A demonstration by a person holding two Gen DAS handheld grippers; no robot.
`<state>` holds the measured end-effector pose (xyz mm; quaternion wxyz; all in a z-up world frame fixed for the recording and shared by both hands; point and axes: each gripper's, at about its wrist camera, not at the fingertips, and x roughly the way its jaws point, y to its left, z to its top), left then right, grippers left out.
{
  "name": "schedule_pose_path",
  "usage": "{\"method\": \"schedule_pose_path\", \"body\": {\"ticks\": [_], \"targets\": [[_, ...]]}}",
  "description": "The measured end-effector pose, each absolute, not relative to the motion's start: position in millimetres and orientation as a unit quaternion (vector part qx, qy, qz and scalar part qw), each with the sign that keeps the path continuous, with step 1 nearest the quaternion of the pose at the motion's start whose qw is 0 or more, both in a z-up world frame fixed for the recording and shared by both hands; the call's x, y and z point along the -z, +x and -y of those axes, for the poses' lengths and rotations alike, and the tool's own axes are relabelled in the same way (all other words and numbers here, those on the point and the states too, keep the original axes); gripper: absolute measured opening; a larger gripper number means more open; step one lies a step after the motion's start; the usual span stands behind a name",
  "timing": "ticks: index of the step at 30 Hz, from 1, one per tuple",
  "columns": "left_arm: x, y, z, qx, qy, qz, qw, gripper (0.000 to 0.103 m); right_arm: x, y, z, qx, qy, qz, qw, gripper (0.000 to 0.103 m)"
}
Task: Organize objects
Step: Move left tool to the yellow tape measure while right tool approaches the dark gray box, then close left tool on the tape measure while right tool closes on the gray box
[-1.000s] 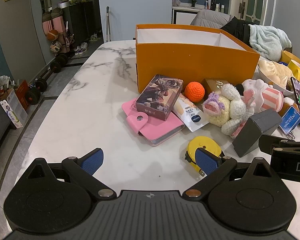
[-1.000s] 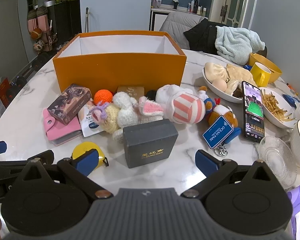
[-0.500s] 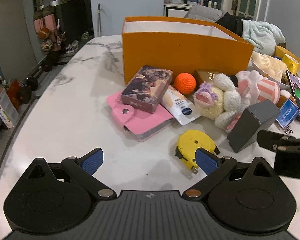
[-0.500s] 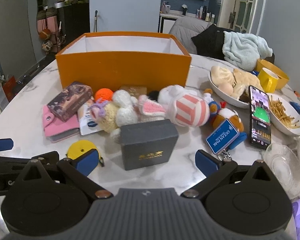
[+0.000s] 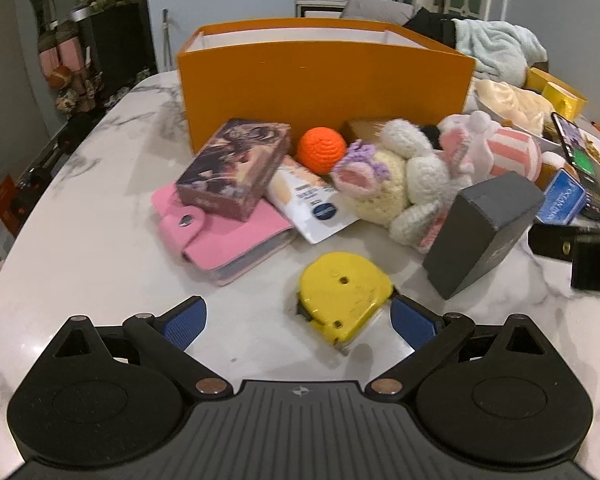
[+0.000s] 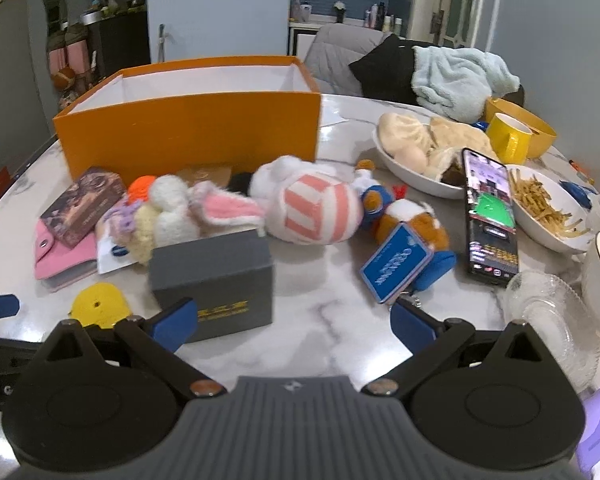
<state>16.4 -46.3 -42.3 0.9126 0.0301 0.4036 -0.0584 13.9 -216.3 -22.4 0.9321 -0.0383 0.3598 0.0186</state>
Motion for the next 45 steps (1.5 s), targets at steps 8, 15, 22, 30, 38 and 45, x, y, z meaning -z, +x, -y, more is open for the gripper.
{"method": "schedule_pose_path", "body": {"ticks": [8, 15, 22, 30, 38, 45], "targets": [[55.8, 23.4, 63.8, 0.075, 0.050, -0.403, 0.911, 0.103, 22.7, 23.1, 243.1, -0.004, -0.031, -0.325, 0.945, 0.102], [64.4, 29.8, 67.5, 0.079, 0.046, -0.403, 0.911, 0.103, 26.2, 30.5, 245.6, -0.013, -0.033, -0.319, 0.947, 0.102], [66.9, 31.8, 67.7, 0.085, 0.044, -0.383, 0.919, 0.103, 26.2, 33.0, 249.7, -0.051, -0.002, -0.319, 0.946, 0.102], [62.5, 29.9, 59.4, 0.075, 0.038, -0.363, 0.928, 0.073, 25.4, 23.1, 225.8, -0.121, -0.014, -0.299, 0.946, 0.102], [62.0, 27.7, 52.9, 0.078, 0.029, -0.361, 0.929, 0.072, 30.7, 24.8, 216.1, -0.144, -0.001, -0.300, 0.943, 0.102], [60.3, 25.2, 43.2, 0.075, 0.013, -0.360, 0.930, 0.071, 31.7, 19.0, 205.8, -0.165, -0.017, -0.299, 0.940, 0.102]]}}
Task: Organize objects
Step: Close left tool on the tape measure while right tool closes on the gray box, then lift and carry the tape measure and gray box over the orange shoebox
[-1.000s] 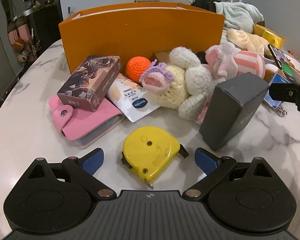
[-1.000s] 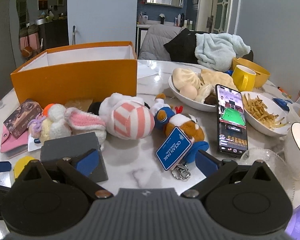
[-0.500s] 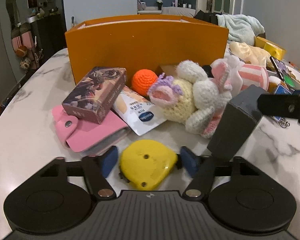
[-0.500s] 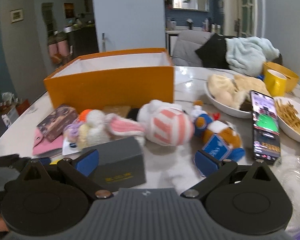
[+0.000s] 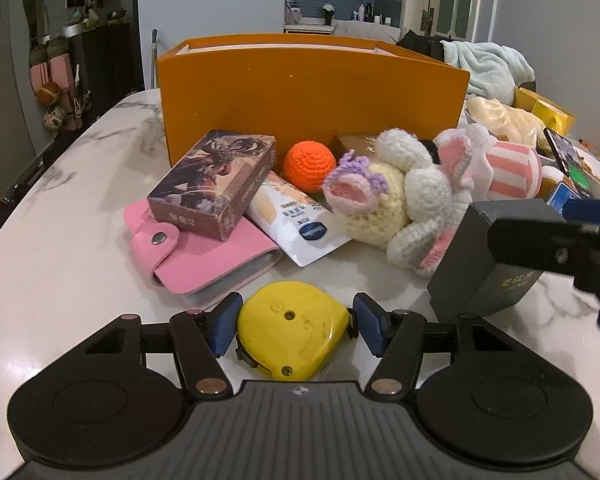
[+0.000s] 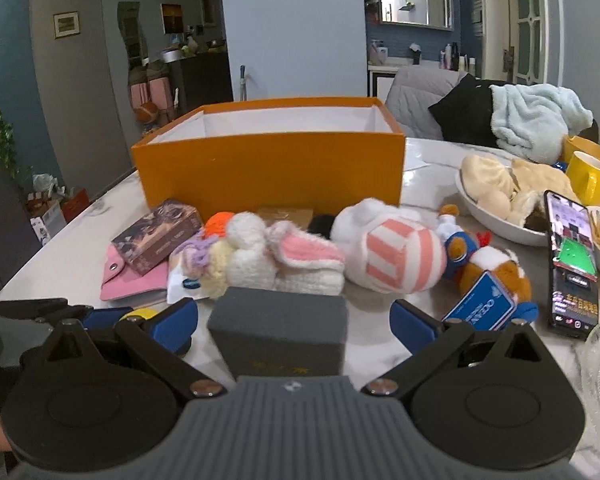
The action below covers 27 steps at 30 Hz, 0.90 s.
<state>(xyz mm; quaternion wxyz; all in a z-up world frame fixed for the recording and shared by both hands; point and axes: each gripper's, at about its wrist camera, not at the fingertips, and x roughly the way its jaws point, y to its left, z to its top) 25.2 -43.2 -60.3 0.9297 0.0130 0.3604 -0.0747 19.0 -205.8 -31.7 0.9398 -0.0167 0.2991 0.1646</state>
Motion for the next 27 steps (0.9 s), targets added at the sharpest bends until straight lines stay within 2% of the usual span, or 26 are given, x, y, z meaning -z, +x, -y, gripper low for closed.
{"method": "schedule_pose_path", "body": {"ticks": [8, 12, 17, 22, 27], "targets": [[59.3, 20.6, 27.3, 0.063, 0.004, -0.364, 0.929, 0.071, 44.9, 20.7, 197.9, -0.143, 0.001, -0.317, 0.937, 0.101], [58.0, 17.8, 15.0, 0.053, -0.004, -0.364, 0.930, 0.071, 54.9, 25.0, 191.7, -0.127, 0.007, -0.327, 0.936, 0.088], [55.9, 14.1, 6.8, 0.048, -0.010, -0.362, 0.931, 0.071, 68.2, 29.7, 185.8, -0.117, 0.001, -0.332, 0.936, 0.086], [52.6, 12.4, 4.4, 0.050, -0.014, -0.359, 0.932, 0.071, 77.2, 32.9, 186.8, -0.107, -0.008, -0.340, 0.934, 0.079], [49.4, 10.5, 4.5, 0.049, -0.015, -0.355, 0.933, 0.071, 76.2, 25.3, 196.0, -0.112, 0.005, -0.317, 0.942, 0.078]]}}
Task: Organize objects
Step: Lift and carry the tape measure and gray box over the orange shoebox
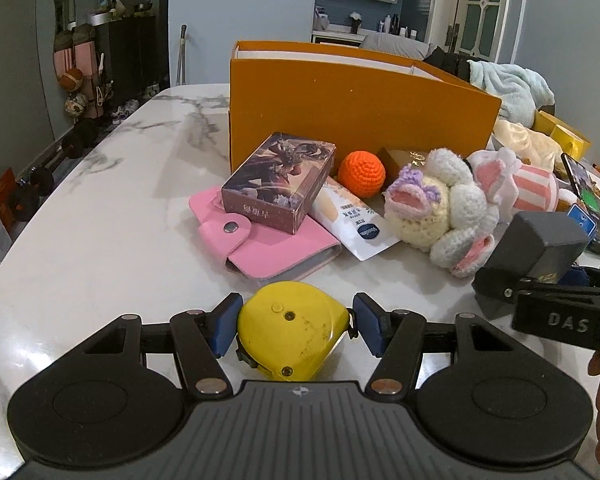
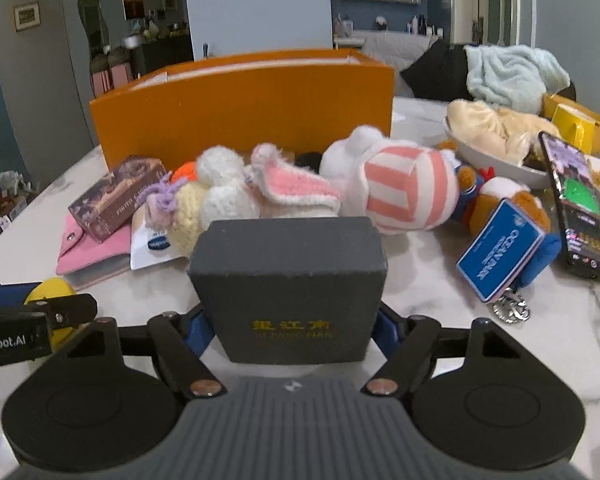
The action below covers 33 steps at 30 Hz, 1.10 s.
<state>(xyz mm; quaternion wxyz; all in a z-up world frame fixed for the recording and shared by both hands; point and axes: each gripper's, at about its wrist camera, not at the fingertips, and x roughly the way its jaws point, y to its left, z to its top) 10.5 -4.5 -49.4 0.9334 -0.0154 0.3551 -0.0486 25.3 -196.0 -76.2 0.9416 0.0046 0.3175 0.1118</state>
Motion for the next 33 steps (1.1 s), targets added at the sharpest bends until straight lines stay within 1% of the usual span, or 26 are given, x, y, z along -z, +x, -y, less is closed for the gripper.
{"method": "schedule_pose_path", "body": {"ticks": [9, 20, 26, 33], "targets": [[37.8, 4.6, 13.7, 0.061, -0.007, -0.344, 0.937, 0.071, 57.8, 13.4, 211.9, -0.123, 0.022, -0.303, 0.945, 0.077], [-1.0, 11.6, 21.9, 0.071, -0.002, -0.309, 0.949, 0.071, 23.9, 8.6, 224.7, -0.136, 0.022, -0.278, 0.951, 0.077], [-32.9, 37.5, 23.1, 0.075, 0.010, -0.276, 0.958, 0.071, -1.9, 26.1, 219.6, -0.147, 0.017, -0.260, 0.954, 0.077], [-74.0, 90.9, 19.4, 0.112, 0.021, -0.256, 0.960, 0.071, -50.7, 68.3, 208.2, -0.162, 0.000, -0.241, 0.957, 0.077]]}}
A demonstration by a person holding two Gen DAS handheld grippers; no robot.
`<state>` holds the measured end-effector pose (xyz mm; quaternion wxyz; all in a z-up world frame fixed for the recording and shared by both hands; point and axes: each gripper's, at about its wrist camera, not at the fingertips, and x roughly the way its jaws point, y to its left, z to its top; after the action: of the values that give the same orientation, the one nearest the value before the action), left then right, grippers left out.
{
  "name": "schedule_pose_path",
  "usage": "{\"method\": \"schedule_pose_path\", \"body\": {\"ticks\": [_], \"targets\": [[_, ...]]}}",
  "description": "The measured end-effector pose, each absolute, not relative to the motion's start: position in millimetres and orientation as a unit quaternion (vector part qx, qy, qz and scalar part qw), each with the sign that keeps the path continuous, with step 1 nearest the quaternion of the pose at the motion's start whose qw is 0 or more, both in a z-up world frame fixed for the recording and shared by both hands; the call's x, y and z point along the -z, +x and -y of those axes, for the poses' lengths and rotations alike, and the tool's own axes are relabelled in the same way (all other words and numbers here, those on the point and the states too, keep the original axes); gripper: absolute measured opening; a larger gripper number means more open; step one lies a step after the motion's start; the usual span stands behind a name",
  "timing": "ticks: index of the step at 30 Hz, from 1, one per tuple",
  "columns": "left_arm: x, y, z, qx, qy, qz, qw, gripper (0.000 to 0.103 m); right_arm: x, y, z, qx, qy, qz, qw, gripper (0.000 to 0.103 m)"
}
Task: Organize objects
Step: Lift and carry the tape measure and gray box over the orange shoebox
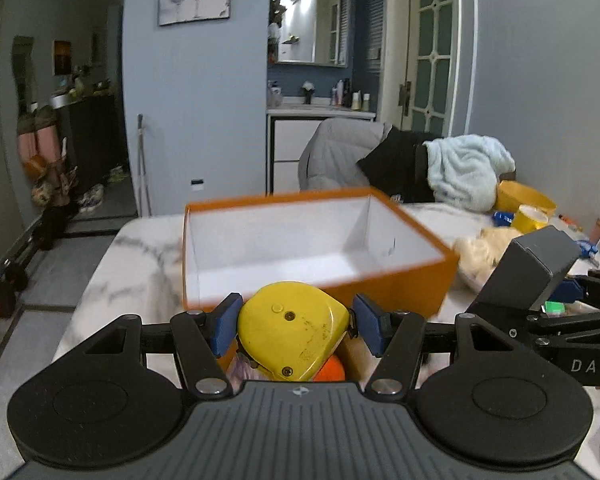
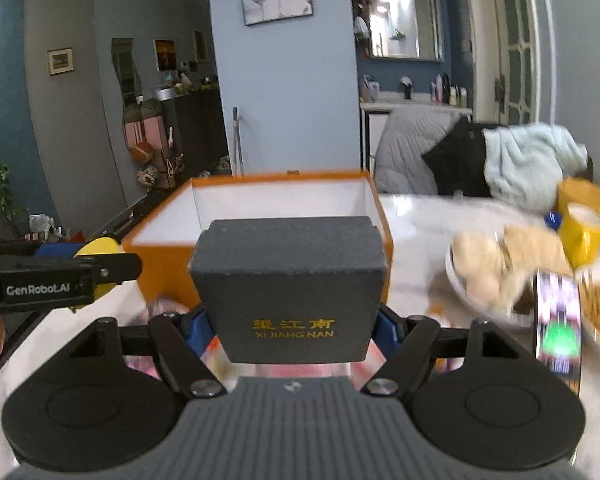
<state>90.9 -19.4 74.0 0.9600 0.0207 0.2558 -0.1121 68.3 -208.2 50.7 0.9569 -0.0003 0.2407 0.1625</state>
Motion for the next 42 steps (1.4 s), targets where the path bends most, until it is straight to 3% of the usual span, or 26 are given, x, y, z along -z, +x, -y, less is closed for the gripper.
{"method": "schedule_pose_path", "body": {"ticks": [12, 19, 28, 42], "targets": [[-81.5, 197.7, 20.8, 0.156, 0.036, -0.295, 0.942, 0.071, -94.7, 174.0, 176.3, -0.190, -0.048, -0.279, 0.940, 0.077], [-56.3, 251.3, 7.4, 0.166, 0.013, -0.357, 0.919, 0.071, -74.1, 238.3, 153.2, -0.197, -0.079, -0.357, 0.910, 0.077], [-27.0, 275.8, 22.8, 0.159, 0.092, -0.391, 0.902, 0.071, -39.3, 282.6, 130.1, -0.186, -0.108, -0.442, 0.871, 0.077], [-0.5, 303.4, 26.1, 0.177, 0.121, -0.492, 0.844, 0.071, -1.3, 321.6, 112.0, -0.190, -0.161, -0.557, 0.792, 0.077]]}}
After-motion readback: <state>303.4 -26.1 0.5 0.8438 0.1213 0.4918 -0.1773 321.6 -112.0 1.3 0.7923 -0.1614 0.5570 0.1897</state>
